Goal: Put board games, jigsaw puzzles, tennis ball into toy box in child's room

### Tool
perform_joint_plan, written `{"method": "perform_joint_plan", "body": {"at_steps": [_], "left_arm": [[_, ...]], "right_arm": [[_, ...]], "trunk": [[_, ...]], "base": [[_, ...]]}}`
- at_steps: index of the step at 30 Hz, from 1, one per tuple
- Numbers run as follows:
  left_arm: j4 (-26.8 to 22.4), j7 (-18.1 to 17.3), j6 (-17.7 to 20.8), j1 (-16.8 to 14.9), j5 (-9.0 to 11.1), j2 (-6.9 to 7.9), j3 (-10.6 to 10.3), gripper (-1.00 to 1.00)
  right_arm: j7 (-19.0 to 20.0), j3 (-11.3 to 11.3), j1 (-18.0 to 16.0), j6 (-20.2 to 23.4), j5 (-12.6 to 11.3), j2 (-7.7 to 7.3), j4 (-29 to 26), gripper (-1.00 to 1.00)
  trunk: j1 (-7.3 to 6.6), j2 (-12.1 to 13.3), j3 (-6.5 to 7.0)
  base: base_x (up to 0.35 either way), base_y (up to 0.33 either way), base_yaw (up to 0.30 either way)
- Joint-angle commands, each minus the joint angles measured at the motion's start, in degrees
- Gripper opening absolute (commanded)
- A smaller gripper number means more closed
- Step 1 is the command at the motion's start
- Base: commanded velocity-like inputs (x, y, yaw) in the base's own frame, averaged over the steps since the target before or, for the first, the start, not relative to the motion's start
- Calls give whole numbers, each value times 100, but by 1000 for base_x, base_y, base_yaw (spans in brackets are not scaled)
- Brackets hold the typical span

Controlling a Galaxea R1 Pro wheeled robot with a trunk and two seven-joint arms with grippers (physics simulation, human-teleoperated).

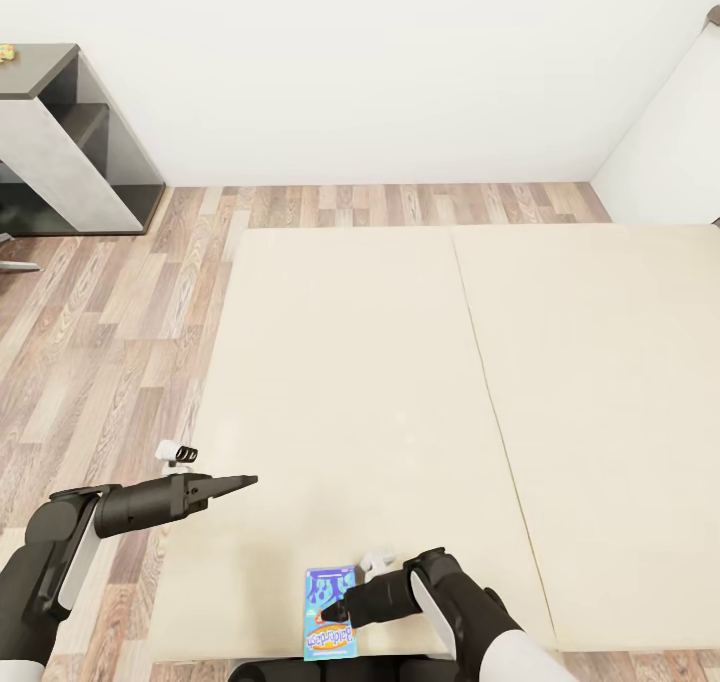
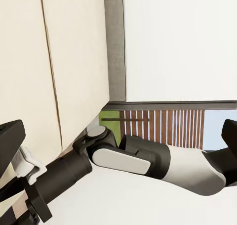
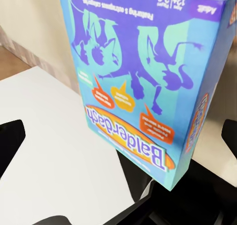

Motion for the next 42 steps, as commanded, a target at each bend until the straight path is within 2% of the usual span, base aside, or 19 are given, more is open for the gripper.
{"method": "perform_joint_plan", "body": {"at_steps": [1,23,42], "left_arm": [[-1,-23,61,-1,-4,1,-1,100],[-1,-23,61,-1,-1,3,0,100],[-1,-23,61,-1,-3,0,0,100]], "right_arm": [[-17,17,-2,38,-55,-5,-7,100],[-14,17,-2,23,-64,-10,-10,100],[-14,17,-2,23,-64,-10,-10,100]], "trunk": [[1,-3,-3],[1,-3,-3],[1,-3,-3]], "base": [[0,0,0],[0,1,0],[-14,79,0]]}}
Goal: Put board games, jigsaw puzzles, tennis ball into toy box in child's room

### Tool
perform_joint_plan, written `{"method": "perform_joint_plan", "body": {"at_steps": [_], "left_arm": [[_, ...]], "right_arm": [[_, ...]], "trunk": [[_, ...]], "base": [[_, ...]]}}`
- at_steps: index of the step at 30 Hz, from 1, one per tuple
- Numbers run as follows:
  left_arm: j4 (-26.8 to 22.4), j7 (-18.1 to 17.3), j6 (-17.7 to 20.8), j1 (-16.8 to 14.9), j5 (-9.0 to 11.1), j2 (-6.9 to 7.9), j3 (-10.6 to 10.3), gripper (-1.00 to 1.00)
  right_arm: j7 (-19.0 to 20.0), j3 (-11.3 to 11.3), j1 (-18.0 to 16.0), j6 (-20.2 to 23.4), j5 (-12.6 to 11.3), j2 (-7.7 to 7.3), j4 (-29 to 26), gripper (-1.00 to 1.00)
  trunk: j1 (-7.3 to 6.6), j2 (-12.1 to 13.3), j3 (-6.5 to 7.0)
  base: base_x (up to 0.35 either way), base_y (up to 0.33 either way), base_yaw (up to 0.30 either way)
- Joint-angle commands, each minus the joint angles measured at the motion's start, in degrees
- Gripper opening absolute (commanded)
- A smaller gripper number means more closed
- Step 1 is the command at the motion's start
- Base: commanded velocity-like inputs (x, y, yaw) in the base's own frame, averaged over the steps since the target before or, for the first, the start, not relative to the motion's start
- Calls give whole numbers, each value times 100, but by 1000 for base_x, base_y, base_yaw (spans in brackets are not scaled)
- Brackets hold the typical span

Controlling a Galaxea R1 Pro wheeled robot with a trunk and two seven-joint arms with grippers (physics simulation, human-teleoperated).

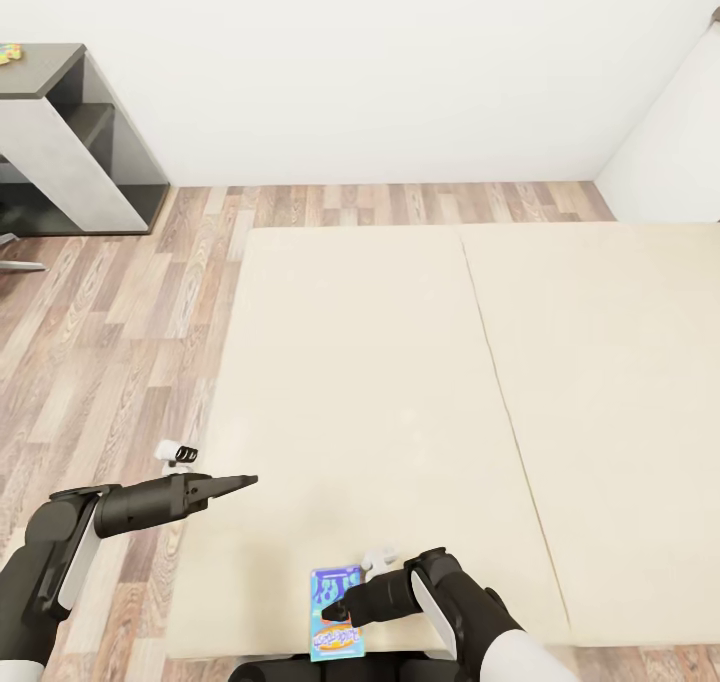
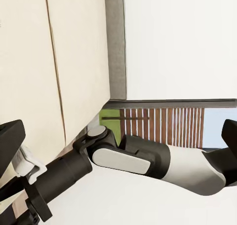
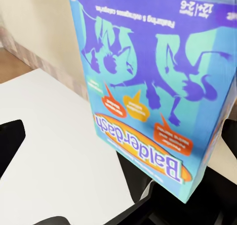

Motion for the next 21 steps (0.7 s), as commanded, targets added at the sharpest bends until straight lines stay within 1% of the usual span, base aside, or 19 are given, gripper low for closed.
{"method": "perform_joint_plan", "body": {"at_steps": [1,4,10,16,21], "left_arm": [[0,-23,63,1,-2,1,-1,100],[0,-23,63,-1,-2,1,-1,100],[0,-23,61,-1,5,5,-1,100],[0,-23,61,-1,4,4,-1,100],[0,-23,61,-1,6,1,-5,100]], "right_arm": [[-20,16,-2,42,-55,-3,-6,100],[-20,16,-2,42,-55,-3,-6,100],[-20,16,-2,42,-55,-3,-6,100],[-20,16,-2,42,-55,-3,-5,100],[-20,16,-2,42,-55,-6,-5,100]], "trunk": [[1,-3,-3],[1,-3,-3],[1,-3,-3],[1,-3,-3],[1,-3,-3]], "base": [[0,146,0],[0,143,0],[0,47,0],[0,126,0],[0,49,0]]}}
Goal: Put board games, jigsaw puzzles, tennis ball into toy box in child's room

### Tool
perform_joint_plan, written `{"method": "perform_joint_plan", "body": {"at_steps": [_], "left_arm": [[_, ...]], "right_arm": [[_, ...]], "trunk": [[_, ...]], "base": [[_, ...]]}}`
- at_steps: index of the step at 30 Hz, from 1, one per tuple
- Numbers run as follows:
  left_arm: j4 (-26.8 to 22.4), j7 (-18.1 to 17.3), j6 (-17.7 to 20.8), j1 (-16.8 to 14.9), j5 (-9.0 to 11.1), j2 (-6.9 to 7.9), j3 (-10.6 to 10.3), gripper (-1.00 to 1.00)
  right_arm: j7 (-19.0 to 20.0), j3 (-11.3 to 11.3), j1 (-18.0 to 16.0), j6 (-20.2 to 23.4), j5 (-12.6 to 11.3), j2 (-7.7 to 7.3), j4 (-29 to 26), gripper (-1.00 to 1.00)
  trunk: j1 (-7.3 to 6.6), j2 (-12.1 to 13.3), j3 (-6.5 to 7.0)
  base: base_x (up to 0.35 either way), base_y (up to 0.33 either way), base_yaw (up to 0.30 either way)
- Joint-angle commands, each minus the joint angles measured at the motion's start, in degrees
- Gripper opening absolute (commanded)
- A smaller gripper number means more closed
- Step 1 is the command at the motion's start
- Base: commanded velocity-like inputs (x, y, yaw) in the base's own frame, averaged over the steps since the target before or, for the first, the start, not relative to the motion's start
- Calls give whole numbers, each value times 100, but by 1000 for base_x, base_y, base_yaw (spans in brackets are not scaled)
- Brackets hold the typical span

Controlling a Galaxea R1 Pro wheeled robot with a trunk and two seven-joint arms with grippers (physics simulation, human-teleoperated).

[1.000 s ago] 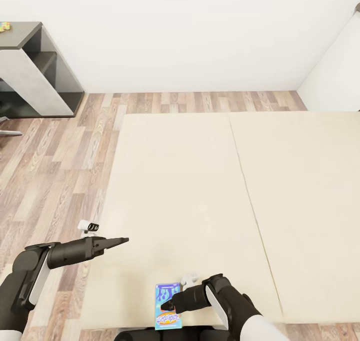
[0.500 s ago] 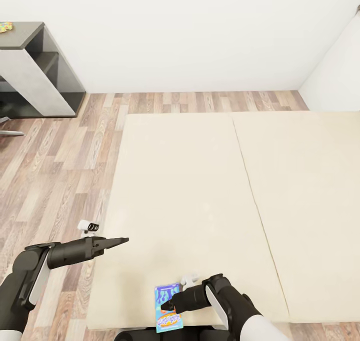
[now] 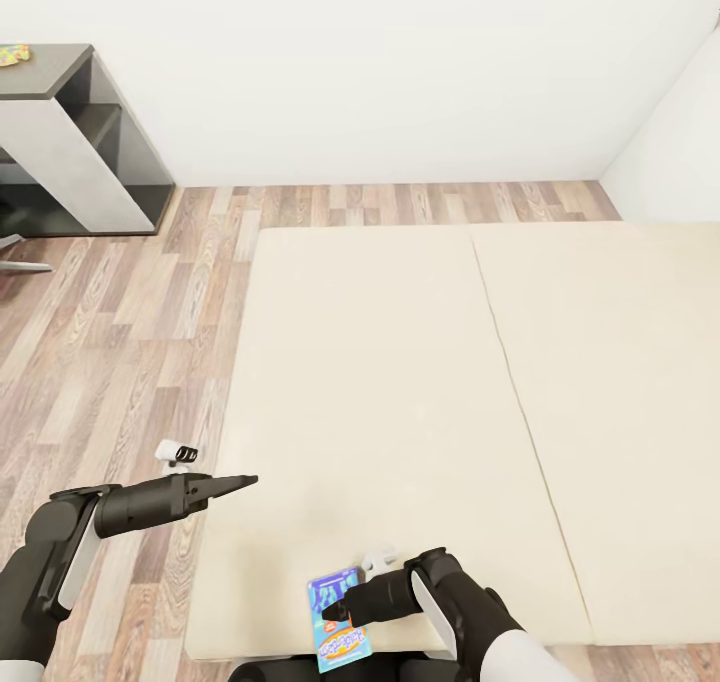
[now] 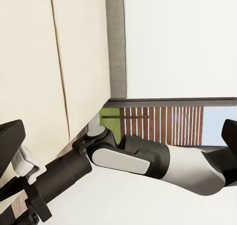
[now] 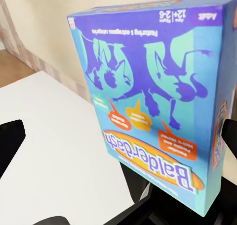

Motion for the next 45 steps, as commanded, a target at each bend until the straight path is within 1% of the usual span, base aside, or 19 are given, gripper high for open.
{"method": "perform_joint_plan", "body": {"at_steps": [1,14,27,45], "left_arm": [[-1,-23,61,-1,-3,1,-2,100],[0,-23,61,-1,-3,1,1,100],[-1,-23,61,-1,-4,1,2,100],[-1,-23,61,-1,-3,1,3,100]], "right_arm": [[-19,17,-2,41,-54,-2,-7,100],[-19,9,-2,49,-54,-1,-2,100],[-19,8,-2,61,-54,-2,1,100],[-13,8,-2,76,-54,-5,1,100]], "trunk": [[1,-3,-3],[1,-3,-3],[1,-3,-3],[1,-3,-3]], "base": [[0,18,0],[0,4,0],[0,89,0],[0,4,0]]}}
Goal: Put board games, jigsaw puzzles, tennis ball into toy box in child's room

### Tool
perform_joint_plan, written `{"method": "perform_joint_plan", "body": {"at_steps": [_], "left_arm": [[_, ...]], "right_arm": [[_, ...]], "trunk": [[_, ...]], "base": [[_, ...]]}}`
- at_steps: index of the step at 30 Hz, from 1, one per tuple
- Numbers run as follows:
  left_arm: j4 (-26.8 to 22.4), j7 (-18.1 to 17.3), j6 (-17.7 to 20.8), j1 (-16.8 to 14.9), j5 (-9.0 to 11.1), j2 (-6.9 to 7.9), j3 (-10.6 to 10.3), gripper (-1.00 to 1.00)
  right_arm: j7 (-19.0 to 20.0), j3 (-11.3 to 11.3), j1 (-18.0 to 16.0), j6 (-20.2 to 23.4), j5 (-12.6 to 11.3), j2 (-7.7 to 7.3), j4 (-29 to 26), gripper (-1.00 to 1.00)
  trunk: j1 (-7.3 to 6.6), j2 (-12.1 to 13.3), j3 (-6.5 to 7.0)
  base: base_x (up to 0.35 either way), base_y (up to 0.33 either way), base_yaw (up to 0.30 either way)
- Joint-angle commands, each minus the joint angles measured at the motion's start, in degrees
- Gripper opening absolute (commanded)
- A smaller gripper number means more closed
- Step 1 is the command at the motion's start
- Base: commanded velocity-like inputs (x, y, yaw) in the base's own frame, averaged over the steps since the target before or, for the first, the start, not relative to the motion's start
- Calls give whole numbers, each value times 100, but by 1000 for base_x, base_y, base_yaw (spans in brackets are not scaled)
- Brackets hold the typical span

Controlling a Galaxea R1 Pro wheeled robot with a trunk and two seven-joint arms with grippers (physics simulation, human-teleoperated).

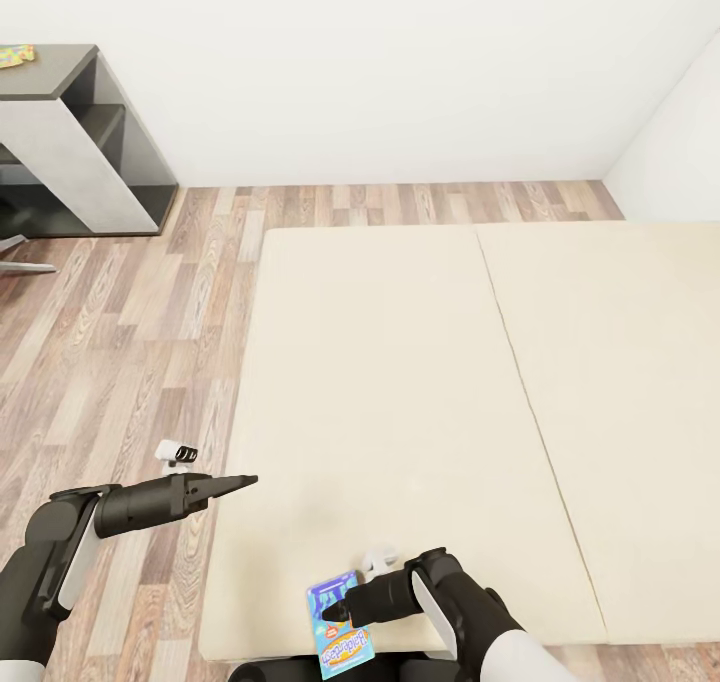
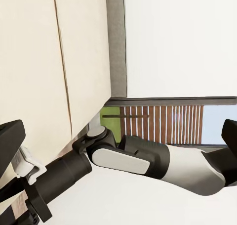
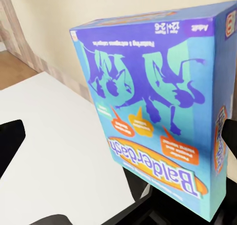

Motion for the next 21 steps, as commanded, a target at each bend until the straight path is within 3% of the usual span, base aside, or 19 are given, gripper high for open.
{"method": "perform_joint_plan", "body": {"at_steps": [1,21], "left_arm": [[-1,-23,61,-1,-4,1,-1,100],[-1,-23,61,-1,-3,4,-1,100]], "right_arm": [[-19,17,-2,40,-54,-4,-7,100],[-20,17,-2,40,-54,-7,-7,100]], "trunk": [[1,-3,-3],[1,-3,-3]], "base": [[0,0,0],[-13,67,0]]}}
